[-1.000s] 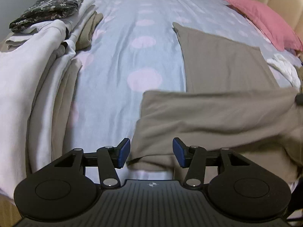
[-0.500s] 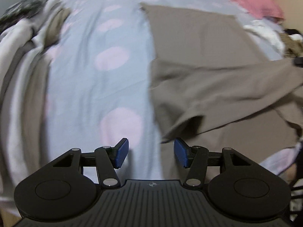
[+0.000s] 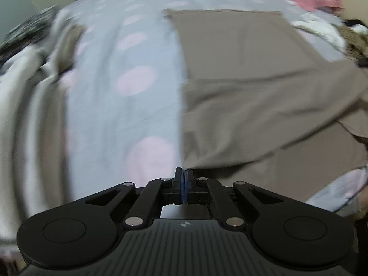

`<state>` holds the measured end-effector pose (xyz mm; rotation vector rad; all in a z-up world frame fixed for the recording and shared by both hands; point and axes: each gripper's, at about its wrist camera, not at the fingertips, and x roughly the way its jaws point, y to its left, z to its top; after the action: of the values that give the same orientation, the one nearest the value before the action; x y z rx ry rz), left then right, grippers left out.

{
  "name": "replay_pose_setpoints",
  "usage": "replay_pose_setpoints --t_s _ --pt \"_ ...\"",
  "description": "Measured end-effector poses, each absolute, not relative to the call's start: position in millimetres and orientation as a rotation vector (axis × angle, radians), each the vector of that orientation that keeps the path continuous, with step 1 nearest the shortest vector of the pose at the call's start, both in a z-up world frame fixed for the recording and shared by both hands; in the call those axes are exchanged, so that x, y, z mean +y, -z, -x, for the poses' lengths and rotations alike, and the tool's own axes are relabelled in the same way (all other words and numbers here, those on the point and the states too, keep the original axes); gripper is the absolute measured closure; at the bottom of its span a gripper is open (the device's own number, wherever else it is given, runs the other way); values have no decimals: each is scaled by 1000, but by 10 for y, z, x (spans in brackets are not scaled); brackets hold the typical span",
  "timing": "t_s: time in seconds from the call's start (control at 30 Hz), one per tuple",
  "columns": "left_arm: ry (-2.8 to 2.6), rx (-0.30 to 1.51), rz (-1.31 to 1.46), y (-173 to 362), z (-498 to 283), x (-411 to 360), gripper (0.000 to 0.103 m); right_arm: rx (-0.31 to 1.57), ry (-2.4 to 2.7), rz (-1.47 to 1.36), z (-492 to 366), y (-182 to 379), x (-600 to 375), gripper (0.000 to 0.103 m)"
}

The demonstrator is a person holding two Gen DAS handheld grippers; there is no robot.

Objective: Fold clothes

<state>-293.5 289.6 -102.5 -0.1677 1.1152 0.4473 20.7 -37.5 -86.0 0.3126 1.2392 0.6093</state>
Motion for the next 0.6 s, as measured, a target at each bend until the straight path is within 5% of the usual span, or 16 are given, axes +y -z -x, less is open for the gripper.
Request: replay_pose_setpoints --t_s 0.3,0.4,0.6 --pt "-379 1259 212 1118 2889 2921 101 1300 -506 -249 -248 1107 -426 101" --pt "-314 1201 308 924 2904 2998 83 1309 -512 -252 -244 1124 -418 98" --pt "-297 1076 370 602 2737 3250 70 1314 -536 -239 -262 1172 -350 81"
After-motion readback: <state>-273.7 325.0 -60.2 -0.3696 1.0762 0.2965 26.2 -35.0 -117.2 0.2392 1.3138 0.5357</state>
